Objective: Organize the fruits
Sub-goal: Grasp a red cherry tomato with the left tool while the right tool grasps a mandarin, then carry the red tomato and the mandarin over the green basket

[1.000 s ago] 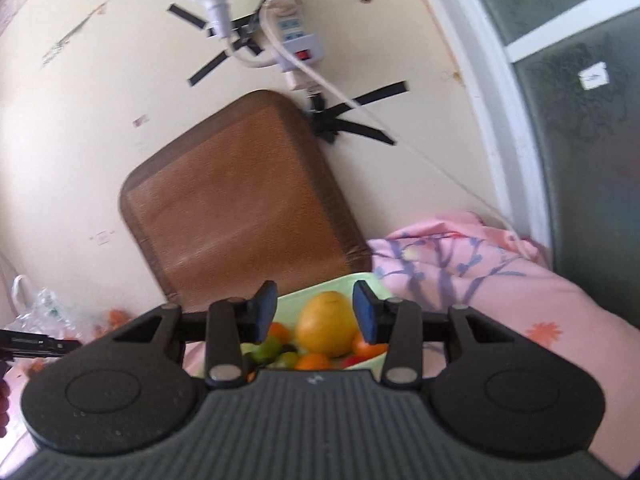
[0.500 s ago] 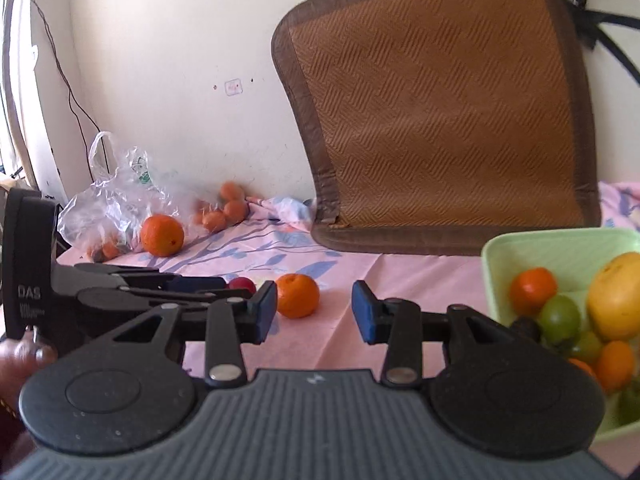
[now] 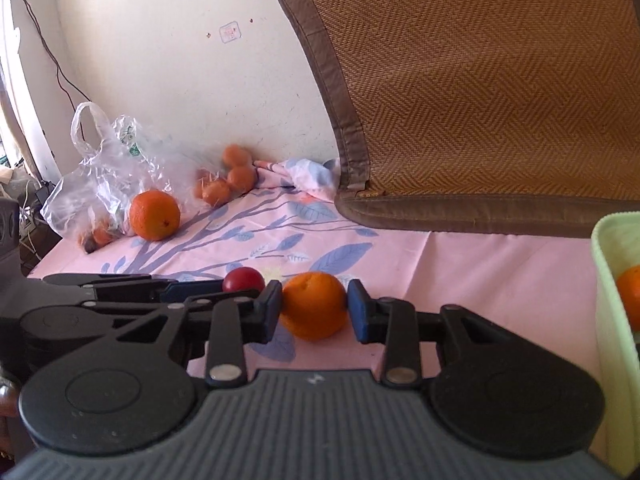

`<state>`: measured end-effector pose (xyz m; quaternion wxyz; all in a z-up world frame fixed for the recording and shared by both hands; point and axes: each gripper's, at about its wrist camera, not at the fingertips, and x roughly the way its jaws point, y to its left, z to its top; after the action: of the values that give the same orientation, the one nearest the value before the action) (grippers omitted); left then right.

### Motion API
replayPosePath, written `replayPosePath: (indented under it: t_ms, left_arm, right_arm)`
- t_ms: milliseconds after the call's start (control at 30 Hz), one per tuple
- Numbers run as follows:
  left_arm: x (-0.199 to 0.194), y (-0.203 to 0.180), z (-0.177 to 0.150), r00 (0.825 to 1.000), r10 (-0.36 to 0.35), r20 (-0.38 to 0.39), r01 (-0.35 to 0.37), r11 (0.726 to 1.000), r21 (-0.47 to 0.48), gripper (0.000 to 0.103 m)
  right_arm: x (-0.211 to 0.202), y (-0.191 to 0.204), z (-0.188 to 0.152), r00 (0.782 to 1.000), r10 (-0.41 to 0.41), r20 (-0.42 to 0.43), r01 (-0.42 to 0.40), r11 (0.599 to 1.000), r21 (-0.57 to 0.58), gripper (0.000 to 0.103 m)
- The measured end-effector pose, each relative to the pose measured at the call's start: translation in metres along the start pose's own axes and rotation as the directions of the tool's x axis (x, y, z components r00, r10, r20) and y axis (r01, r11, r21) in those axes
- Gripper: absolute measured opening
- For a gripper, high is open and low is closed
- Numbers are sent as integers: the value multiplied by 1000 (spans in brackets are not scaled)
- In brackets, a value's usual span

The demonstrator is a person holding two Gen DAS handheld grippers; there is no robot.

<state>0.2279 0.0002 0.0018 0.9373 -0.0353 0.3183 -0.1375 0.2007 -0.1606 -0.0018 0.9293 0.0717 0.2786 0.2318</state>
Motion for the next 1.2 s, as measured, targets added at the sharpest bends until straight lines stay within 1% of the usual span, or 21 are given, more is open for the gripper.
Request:
replayPosePath:
  t_ms: [100,133,167,200,233,333,400,467,533,600,633,667,700,767,867,933,967,1000,1067,1133,1200]
  left_arm:
    - [-14,-12,-7,999,-23,48,19,997,70,28]
    - [-20,-17,-11,998,-43,49,39,996,84,28]
    - [-25,-21,-16,996,-82,33,80,994,73,28]
    - [-28,-25,-23,992,-123,10,122,991,62,28]
    - [-34,-33,-31,989,-147,-7,148,986,76,28]
    - [-57,-60,-49,983,-185,-9,184,971,150,29]
    - [-64,-75,-61,978,-204,-47,209,964,165,29]
    - [-73,-85,-69,973,-224,-45,229,956,183,29]
    - [-82,-87,-74,972,-234,-23,235,956,178,30]
    - [-88,-83,-79,974,-226,-25,228,961,155,30]
    - [-92,-79,-82,976,-214,-26,216,966,146,30]
    - [-95,-75,-85,979,-203,-26,205,969,135,30]
    - [-100,-69,-87,981,-192,-24,194,974,119,30]
    - [-110,-56,-92,985,-170,-19,171,982,86,30]
    - [-124,-39,-97,992,-123,-4,123,991,47,30]
    - [-131,-30,-98,995,-99,1,99,995,27,30]
    - [-133,-27,-98,996,-89,1,89,996,19,30]
    - [-135,-25,-99,997,-83,2,83,996,15,30]
    - [-137,-24,-98,997,-82,3,82,996,16,30]
    - [-137,-29,-96,995,-103,5,102,994,25,30]
    - [-134,-42,-94,991,-135,4,135,990,48,30]
  right_arm:
    - [-20,0,-10,1000,4,3,-4,1000,24,36]
    - [-30,0,-15,1000,0,10,-1,1000,21,35]
    - [-41,1,-21,1000,-6,19,6,1000,11,34]
    - [-53,1,-28,999,-16,31,16,1000,0,22]
    - [-66,1,-34,999,-18,40,18,1000,-3,18]
    - [-98,-4,-53,998,-37,50,37,999,4,17]
    - [-112,-6,-63,997,-62,52,62,998,-2,19]
    - [-119,-5,-67,994,-90,67,91,996,-21,21]
    - [-119,-6,-64,992,-104,78,106,994,-19,21]
    - [-114,-2,-55,992,-89,89,92,996,-22,24]
    - [-110,1,-51,992,-81,98,85,996,-33,36]
    - [-104,5,-47,991,-75,107,81,995,-52,51]
    - [-96,9,-42,991,-72,116,81,994,-77,54]
    - [-74,15,-33,991,-75,111,89,988,-125,54]
    - [-34,17,-23,993,-97,62,106,980,-166,54]
    - [-8,16,-20,992,-124,-1,121,973,-196,53]
    - [-1,16,-19,993,-111,-48,99,975,-197,49]
    - [0,18,-19,992,-114,-54,101,974,-202,42]
    - [-9,21,-23,990,-132,-56,118,970,-211,42]
    - [-31,17,-35,994,-90,-57,78,978,-194,42]
    - [-59,14,-52,994,-98,-40,88,977,-195,42]
